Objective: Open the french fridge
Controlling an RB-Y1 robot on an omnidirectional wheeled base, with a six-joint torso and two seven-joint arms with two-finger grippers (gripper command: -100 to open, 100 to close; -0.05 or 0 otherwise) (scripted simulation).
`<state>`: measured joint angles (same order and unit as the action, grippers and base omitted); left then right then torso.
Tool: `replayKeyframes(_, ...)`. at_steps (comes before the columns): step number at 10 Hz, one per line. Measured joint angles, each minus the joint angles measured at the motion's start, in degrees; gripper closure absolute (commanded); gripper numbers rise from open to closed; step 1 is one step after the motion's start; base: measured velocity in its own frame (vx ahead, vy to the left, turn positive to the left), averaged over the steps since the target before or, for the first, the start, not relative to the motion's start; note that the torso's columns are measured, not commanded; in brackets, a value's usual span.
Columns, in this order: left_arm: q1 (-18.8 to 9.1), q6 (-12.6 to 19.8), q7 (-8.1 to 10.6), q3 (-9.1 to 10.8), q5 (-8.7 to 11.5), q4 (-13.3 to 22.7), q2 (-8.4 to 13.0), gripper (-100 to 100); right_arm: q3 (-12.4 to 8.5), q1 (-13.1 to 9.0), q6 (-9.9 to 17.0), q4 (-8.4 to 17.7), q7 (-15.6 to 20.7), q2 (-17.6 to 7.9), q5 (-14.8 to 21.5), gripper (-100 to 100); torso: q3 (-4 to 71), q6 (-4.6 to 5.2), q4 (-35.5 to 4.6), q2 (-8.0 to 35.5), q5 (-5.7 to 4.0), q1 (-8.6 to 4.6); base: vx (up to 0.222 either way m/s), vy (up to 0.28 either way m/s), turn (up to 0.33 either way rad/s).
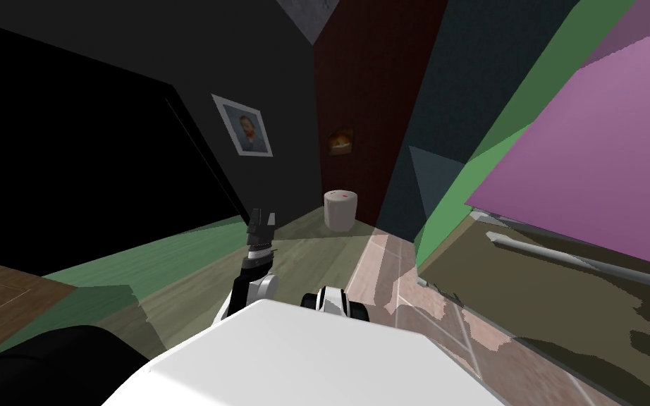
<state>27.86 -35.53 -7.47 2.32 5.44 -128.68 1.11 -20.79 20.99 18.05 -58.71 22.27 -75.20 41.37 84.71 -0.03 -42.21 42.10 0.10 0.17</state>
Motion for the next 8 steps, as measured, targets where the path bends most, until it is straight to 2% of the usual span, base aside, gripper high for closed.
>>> replayKeyframes(2, 0.01, 0.00, 0.00, -0.01, 0.00, 0.00, -0.01, 0, -0.60, -0.67, 0.04, 2.43, 0.00, 0.50, 0.92, 100, 0.02, -0.06, 0.04, -0.12, -0.09, 0.08, 0.229, 0.214, -0.062)
replayKeyframes(3, 0.01, 0.00, 0.00, -0.01, 0.00, 0.00, -0.01, 0, -0.48, -0.61, 0.62, 3.44, 0.37, 0.29, 0.13, -100, 0.04, -0.09, 0.04, -0.06, -0.05, 0.02, 0.130, 0.123, -0.131)
replayKeyframes(4, 0.00, 0.00, 0.00, 0.00, 0.00, 0.00, 0.00, 0, -0.41, -0.03, 0.05, 4.00, 0.50, -0.96, -1.34, -100, -0.14, -0.02, -0.10, 0.28, -0.03, -0.35, 0.056, 0.036, -0.051)
replayKeyframes(5, -0.01, 0.00, 0.00, 0.01, 0.00, 0.00, 0.01, 0, -0.40, -0.06, -1.78, 5.24, 0.24, -1.79, -1.68, -100, -0.31, 0.10, -0.30, 0.60, 0.14, -0.57, 0.020, -0.008, -0.029)
replayKeyframes(6, -0.02, 0.01, 0.00, 0.01, 0.00, 0.01, 0.02, 0, -1.25, 0.78, -3.06, 5.45, -0.13, -2.18, -1.66, -100, -0.38, 0.18, -0.35, 0.70, 0.18, -0.49, 0.015, -0.013, -0.046)
replayKeyframes(7, -0.02, 0.01, 0.00, 0.02, 0.00, 0.01, 0.02, 0, -1.23, 2.12, -3.07, 4.81, -0.05, -3.36, -3.60, -100, -0.31, 0.17, -0.32, 0.59, 0.29, -0.18, 0.024, -0.016, -0.049)
replayKeyframes(8, -0.02, 0.01, 0.00, 0.01, 0.00, 0.01, 0.02, 0, -1.30, 2.16, -3.34, 5.13, 0.04, -3.94, -4.08, -100, -0.23, 0.17, -0.27, 0.44, 0.36, 0.15, 0.031, -0.006, -0.061)
